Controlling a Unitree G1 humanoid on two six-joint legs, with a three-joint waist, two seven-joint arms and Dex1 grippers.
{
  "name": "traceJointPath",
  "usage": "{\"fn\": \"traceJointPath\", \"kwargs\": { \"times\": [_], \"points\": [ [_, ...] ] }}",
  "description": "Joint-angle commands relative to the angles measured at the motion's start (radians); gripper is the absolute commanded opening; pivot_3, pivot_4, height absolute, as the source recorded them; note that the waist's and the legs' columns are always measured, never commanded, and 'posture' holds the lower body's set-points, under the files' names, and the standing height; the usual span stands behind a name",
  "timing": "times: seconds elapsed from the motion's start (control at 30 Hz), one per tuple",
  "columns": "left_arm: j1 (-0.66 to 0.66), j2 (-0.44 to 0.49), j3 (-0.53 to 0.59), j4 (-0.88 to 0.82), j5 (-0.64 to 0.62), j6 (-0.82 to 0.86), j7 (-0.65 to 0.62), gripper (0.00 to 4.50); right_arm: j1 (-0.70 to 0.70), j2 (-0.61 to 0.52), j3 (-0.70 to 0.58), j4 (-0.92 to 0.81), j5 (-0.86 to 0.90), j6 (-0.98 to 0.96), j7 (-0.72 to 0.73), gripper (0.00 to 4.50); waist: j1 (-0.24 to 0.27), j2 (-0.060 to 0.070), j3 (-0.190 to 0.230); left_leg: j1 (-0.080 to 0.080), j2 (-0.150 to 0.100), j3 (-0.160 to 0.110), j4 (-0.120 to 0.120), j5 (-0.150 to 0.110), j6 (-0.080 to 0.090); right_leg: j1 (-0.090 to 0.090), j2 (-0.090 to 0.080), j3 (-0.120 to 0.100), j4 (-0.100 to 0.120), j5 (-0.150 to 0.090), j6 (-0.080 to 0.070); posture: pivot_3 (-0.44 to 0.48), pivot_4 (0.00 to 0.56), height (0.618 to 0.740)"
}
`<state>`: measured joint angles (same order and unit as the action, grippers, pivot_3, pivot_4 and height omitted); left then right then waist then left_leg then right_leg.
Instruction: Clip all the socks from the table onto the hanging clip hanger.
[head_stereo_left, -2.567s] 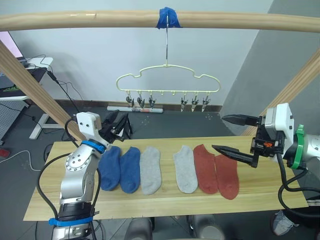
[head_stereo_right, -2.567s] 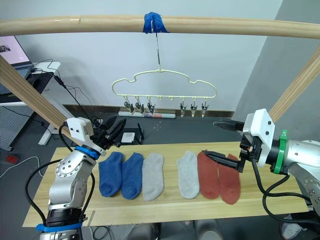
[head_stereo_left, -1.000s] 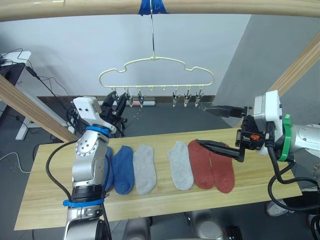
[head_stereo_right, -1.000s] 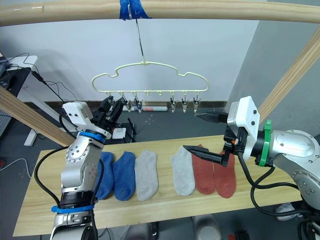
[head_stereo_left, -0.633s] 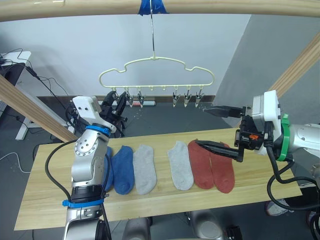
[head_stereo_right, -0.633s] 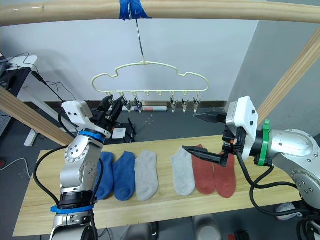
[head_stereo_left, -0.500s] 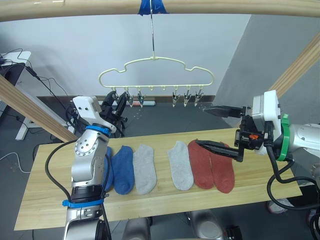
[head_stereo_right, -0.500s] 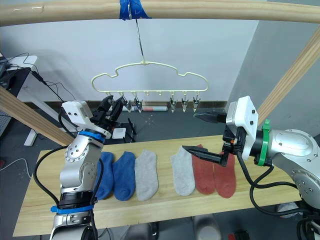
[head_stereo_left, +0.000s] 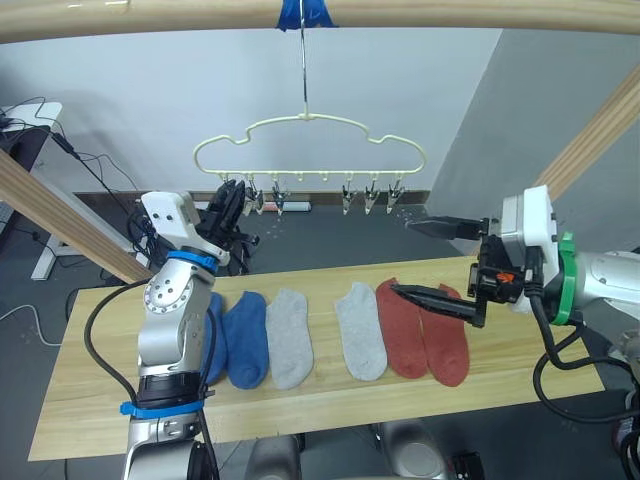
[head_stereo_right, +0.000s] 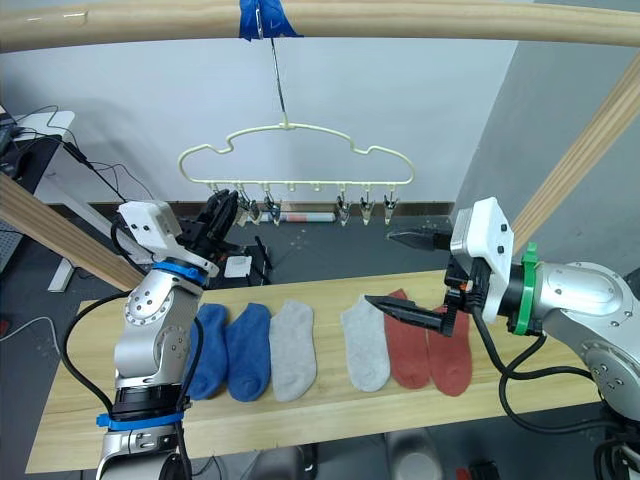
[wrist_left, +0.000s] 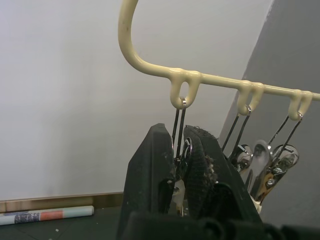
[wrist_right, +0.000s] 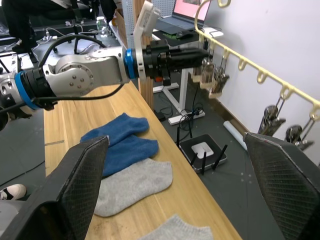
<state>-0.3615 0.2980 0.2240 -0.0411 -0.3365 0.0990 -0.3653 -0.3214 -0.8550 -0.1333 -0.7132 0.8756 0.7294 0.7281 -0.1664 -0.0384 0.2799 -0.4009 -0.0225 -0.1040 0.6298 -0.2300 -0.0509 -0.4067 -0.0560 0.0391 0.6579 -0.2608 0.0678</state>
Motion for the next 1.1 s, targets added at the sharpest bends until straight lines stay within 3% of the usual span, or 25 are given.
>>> {"fn": "traceJointPath", "kwargs": {
  "times": [0.03, 0.17, 0.3, 0.47, 0.83, 1.1],
  "points": [
    [0.008, 0.022, -0.002, -0.064, -0.006, -0.002, -0.019, 0.22, 0.086, 0.011, 0.025, -0.017, -0.101, -0.013, -0.074, 4.5, 0.0, 0.0, 0.0, 0.0, 0.0, 0.0, 0.0, 0.0, 0.0, 0.0, 0.0, 0.0, 0.0, 0.0, 0.0, -0.347, 0.285, 0.74],
    [0.026, 0.049, -0.012, -0.104, -0.01, 0.023, -0.044, 0.22, 0.258, 0.095, 0.099, 0.003, -0.313, -0.087, -0.222, 4.5, 0.004, -0.001, 0.001, 0.0, 0.0, 0.0, -0.001, 0.0, 0.0, -0.001, 0.0, 0.0, 0.0, 0.0, 0.0, -0.321, 0.303, 0.74],
    [0.036, 0.064, -0.019, -0.132, -0.027, 0.06, -0.065, 0.22, 0.332, 0.175, 0.138, 0.061, -0.496, -0.132, -0.359, 4.5, 0.004, 0.0, 0.004, 0.0, 0.0, 0.002, 0.0, 0.0, 0.0, -0.001, 0.0, 0.003, 0.0, 0.0, 0.003, -0.315, 0.308, 0.74],
    [0.053, 0.084, -0.034, -0.15, -0.045, 0.079, -0.126, 0.22, 0.454, 0.337, 0.18, 0.255, -0.701, -0.255, -0.54, 4.5, 0.004, 0.001, 0.007, 0.001, 0.002, 0.001, -0.001, 0.0, 0.0, -0.001, 0.002, 0.002, 0.0, 0.0, 0.003, -0.3, 0.318, 0.74],
    [0.054, 0.096, -0.024, -0.166, -0.073, 0.115, -0.145, 0.22, 0.391, 0.519, 0.158, 0.575, -0.793, -0.38, -0.591, 4.5, 0.002, 0.003, 0.023, 0.001, 0.002, 0.005, -0.001, 0.0, 0.0, -0.003, 0.001, 0.005, 0.0, 0.001, 0.003, -0.289, 0.322, 0.74],
    [0.054, 0.102, -0.015, -0.172, -0.081, 0.123, -0.152, 0.22, 0.345, 0.581, 0.14, 0.687, -0.81, -0.363, -0.608, 4.5, 0.003, 0.004, 0.025, 0.001, 0.002, 0.005, -0.001, 0.0, 0.0, -0.003, 0.001, 0.005, 0.0, 0.002, 0.003, -0.277, 0.325, 0.74]
  ]
}}
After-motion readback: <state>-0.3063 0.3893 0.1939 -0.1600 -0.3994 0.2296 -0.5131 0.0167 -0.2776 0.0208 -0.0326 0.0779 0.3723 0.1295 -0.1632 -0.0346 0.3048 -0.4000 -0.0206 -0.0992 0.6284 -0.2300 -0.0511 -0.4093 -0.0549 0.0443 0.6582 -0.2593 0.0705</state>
